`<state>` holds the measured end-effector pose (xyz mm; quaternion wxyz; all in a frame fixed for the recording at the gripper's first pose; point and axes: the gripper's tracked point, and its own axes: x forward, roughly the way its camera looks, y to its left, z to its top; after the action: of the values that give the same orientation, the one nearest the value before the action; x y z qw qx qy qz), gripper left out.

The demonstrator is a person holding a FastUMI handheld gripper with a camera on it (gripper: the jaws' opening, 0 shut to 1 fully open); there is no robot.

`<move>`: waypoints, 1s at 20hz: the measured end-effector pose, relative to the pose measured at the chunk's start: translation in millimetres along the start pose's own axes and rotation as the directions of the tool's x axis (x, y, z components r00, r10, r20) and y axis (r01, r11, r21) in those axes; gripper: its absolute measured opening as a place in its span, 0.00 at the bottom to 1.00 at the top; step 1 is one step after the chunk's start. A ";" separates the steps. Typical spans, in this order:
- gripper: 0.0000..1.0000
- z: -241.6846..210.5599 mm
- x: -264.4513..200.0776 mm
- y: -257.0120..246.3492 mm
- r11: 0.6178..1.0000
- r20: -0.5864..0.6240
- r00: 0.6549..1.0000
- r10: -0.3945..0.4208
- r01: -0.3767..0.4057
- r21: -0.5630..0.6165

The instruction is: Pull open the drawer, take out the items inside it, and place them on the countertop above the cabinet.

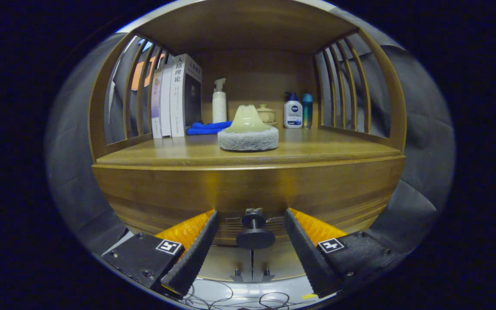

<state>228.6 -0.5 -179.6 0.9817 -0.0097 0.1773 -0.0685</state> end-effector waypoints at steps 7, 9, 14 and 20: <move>1.00 26.0 -56.3 0.7 0.997 0.066 0.995 0.072 -0.069 -0.039; 1.00 32.5 -83.7 2.2 0.993 0.085 0.990 0.111 -0.108 -0.039; 1.00 58.2 -163.4 -0.3 0.982 0.138 0.972 0.190 -0.189 -0.024; 1.00 97.3 -245.8 -14.8 0.967 0.216 0.943 0.253 -0.253 -0.029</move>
<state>32.6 18.3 -2.5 0.9959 0.0050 0.0683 0.0595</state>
